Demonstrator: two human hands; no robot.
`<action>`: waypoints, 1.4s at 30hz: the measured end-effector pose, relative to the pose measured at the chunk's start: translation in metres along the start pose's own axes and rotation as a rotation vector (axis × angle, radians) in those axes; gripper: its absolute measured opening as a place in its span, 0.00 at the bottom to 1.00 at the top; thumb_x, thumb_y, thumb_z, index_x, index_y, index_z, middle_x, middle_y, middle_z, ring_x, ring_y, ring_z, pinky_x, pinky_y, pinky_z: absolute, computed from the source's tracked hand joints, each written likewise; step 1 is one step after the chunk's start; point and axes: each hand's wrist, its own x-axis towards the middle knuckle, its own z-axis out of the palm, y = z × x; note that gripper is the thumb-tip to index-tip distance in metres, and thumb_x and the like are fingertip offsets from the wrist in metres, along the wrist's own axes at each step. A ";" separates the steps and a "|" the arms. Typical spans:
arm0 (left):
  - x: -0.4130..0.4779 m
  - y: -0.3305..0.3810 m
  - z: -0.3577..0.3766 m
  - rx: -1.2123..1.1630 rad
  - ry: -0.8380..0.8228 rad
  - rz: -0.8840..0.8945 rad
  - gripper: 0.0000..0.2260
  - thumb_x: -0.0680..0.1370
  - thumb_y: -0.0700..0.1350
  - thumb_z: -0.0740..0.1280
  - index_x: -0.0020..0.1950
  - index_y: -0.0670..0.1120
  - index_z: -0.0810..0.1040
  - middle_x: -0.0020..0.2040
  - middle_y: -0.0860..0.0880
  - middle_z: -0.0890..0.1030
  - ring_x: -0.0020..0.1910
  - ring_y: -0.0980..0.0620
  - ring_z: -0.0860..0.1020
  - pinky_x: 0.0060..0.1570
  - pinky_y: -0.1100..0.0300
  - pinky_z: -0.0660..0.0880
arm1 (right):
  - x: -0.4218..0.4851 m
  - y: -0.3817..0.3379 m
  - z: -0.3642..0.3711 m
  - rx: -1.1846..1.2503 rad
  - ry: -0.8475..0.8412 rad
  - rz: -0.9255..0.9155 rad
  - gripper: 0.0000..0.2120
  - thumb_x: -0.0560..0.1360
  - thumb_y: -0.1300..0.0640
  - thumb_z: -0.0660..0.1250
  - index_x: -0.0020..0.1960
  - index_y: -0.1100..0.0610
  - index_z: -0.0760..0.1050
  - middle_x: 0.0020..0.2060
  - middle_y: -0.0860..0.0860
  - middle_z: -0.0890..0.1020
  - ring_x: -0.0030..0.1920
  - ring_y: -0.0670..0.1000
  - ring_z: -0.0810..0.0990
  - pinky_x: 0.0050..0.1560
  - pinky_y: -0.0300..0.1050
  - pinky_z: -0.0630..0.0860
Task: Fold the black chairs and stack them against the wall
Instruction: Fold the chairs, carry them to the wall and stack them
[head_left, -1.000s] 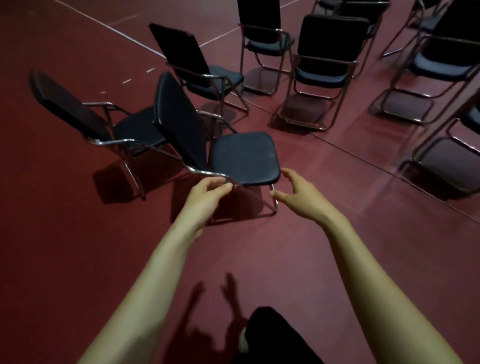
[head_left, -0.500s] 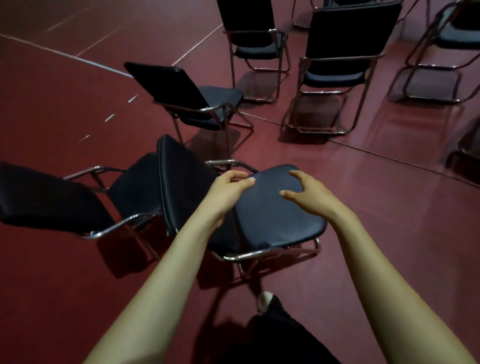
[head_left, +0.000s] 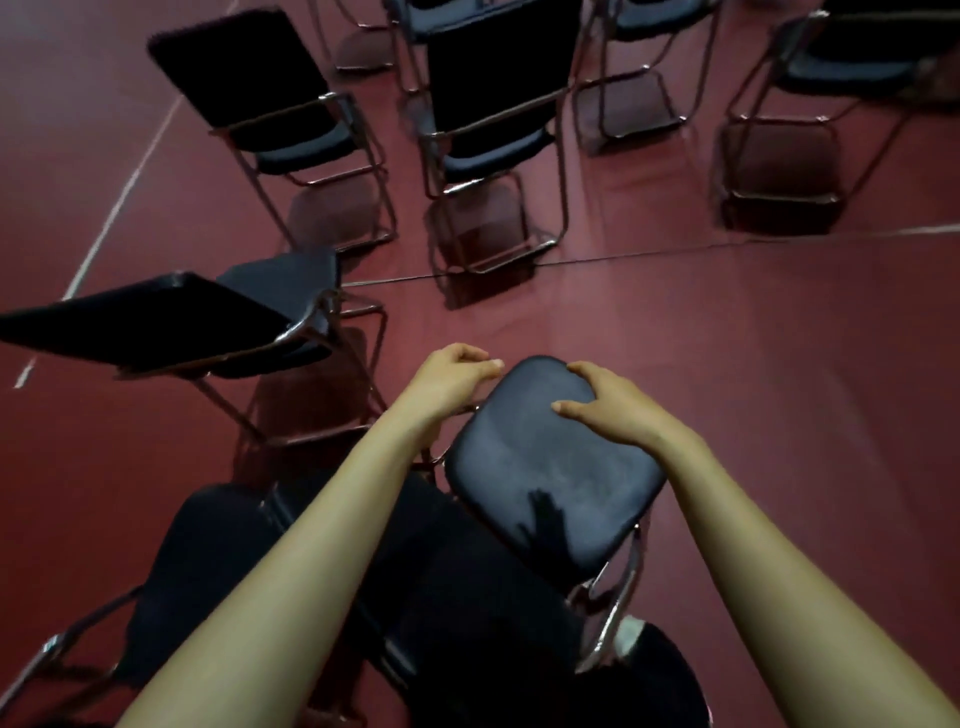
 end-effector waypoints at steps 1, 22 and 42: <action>0.011 -0.001 -0.007 0.037 -0.032 -0.017 0.13 0.78 0.44 0.68 0.62 0.42 0.76 0.54 0.48 0.77 0.47 0.56 0.73 0.23 0.73 0.69 | 0.003 -0.003 0.006 0.008 0.017 0.047 0.32 0.76 0.50 0.67 0.75 0.57 0.60 0.73 0.54 0.66 0.71 0.53 0.67 0.67 0.44 0.63; 0.280 -0.074 0.069 1.002 -0.428 0.282 0.33 0.78 0.49 0.67 0.79 0.44 0.55 0.78 0.39 0.56 0.76 0.40 0.58 0.73 0.54 0.58 | 0.123 0.155 0.082 0.085 0.211 0.718 0.39 0.77 0.41 0.62 0.79 0.50 0.44 0.78 0.53 0.45 0.77 0.56 0.39 0.74 0.62 0.44; 0.447 -0.178 0.290 1.481 -0.646 0.470 0.23 0.84 0.56 0.45 0.71 0.46 0.69 0.73 0.43 0.68 0.74 0.42 0.60 0.72 0.34 0.47 | 0.269 0.331 0.156 -0.046 0.065 0.765 0.34 0.79 0.35 0.43 0.76 0.57 0.54 0.76 0.56 0.57 0.77 0.58 0.48 0.71 0.69 0.40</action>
